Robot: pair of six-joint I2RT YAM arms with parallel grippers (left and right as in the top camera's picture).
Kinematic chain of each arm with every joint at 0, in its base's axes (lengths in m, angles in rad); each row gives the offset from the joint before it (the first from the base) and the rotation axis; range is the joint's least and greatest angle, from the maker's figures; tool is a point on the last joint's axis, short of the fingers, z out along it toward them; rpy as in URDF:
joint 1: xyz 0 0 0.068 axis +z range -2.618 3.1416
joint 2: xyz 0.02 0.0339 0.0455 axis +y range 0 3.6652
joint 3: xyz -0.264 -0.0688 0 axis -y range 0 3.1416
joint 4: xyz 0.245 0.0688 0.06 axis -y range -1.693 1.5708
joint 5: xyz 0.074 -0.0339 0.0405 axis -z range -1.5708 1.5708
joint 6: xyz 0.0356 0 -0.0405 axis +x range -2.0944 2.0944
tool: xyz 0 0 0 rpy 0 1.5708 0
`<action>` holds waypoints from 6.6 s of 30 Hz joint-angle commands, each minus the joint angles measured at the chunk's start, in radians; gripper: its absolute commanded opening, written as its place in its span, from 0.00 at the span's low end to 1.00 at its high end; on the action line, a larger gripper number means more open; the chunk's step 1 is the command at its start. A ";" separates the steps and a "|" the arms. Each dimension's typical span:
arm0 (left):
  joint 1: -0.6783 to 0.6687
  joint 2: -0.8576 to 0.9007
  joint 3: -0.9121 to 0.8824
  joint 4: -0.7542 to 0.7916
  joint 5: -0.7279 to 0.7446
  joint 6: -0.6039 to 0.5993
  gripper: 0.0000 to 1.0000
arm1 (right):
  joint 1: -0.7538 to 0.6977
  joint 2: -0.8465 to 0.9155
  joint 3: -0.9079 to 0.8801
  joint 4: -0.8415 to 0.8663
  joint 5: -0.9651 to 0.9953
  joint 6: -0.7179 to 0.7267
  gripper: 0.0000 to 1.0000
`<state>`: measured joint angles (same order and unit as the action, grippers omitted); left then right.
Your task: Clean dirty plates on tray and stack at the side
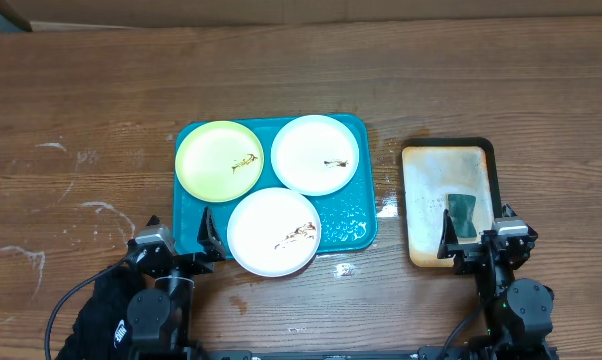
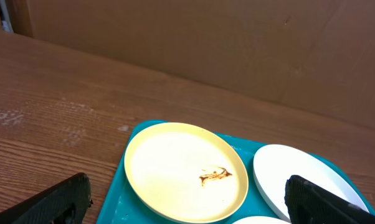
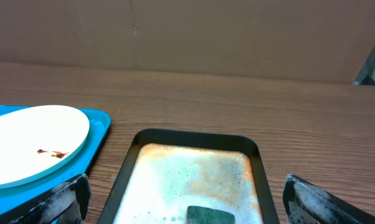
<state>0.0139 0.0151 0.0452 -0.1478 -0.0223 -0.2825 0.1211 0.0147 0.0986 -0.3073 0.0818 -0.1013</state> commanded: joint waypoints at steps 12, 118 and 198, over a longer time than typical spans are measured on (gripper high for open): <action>0.005 -0.010 -0.009 0.006 -0.004 -0.002 1.00 | 0.000 -0.012 -0.006 0.008 -0.005 0.000 1.00; 0.005 -0.010 -0.009 0.006 -0.004 -0.002 1.00 | 0.001 1.205 1.009 -0.908 -0.350 0.293 1.00; 0.005 -0.010 -0.009 0.010 -0.003 -0.008 1.00 | -0.040 1.466 1.035 -0.903 -0.126 0.408 1.00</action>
<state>0.0139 0.0151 0.0452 -0.1417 -0.0223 -0.2825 0.1024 1.4025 1.0946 -1.2160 -0.0425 0.3134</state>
